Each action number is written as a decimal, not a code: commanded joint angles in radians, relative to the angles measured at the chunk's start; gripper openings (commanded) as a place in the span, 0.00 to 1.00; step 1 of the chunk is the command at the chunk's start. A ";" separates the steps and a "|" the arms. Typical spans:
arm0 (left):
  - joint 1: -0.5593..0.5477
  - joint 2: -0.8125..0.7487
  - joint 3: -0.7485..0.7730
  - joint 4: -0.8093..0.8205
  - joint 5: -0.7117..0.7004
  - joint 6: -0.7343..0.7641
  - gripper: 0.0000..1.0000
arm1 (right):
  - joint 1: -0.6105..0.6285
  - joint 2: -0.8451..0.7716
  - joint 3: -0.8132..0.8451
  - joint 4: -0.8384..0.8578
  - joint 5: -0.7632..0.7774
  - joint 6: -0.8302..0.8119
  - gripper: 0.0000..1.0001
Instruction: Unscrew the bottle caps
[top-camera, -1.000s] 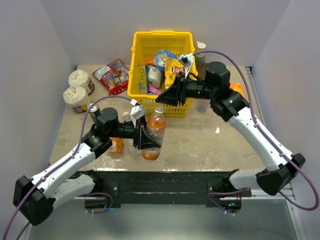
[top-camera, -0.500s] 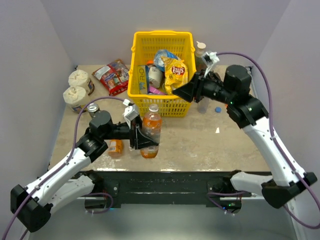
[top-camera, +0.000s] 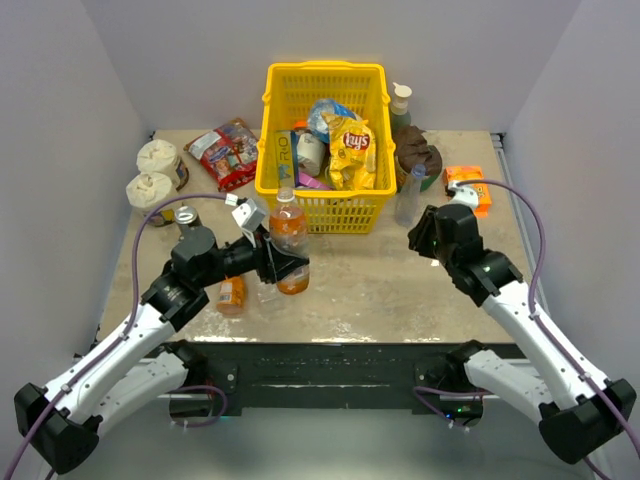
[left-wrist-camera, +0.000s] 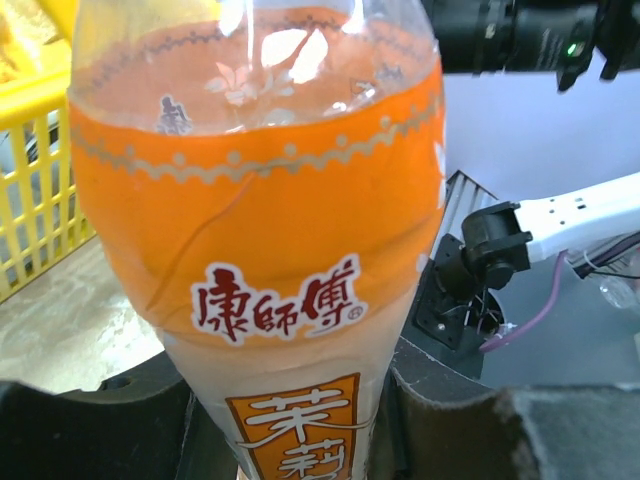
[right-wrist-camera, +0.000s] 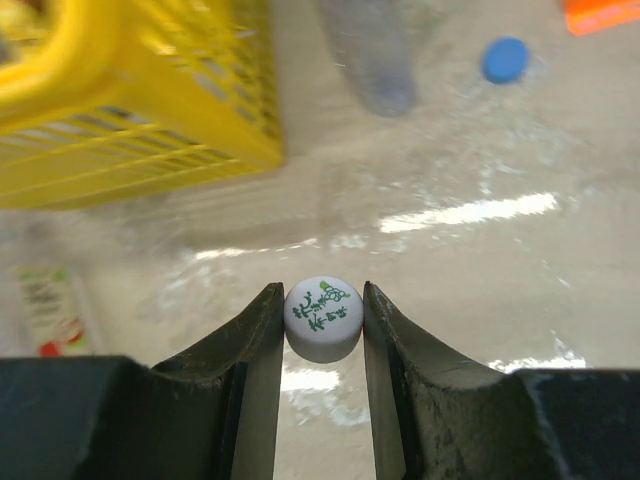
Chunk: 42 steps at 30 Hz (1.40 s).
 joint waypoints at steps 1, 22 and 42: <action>0.005 -0.034 0.023 -0.014 -0.051 0.015 0.29 | -0.019 0.022 -0.116 0.105 0.263 0.135 0.14; 0.005 -0.036 0.032 -0.022 -0.106 0.019 0.29 | -0.124 0.479 -0.245 0.324 0.431 0.323 0.12; 0.007 -0.011 0.041 -0.017 -0.139 0.049 0.29 | -0.133 0.729 -0.054 0.090 0.524 0.543 0.36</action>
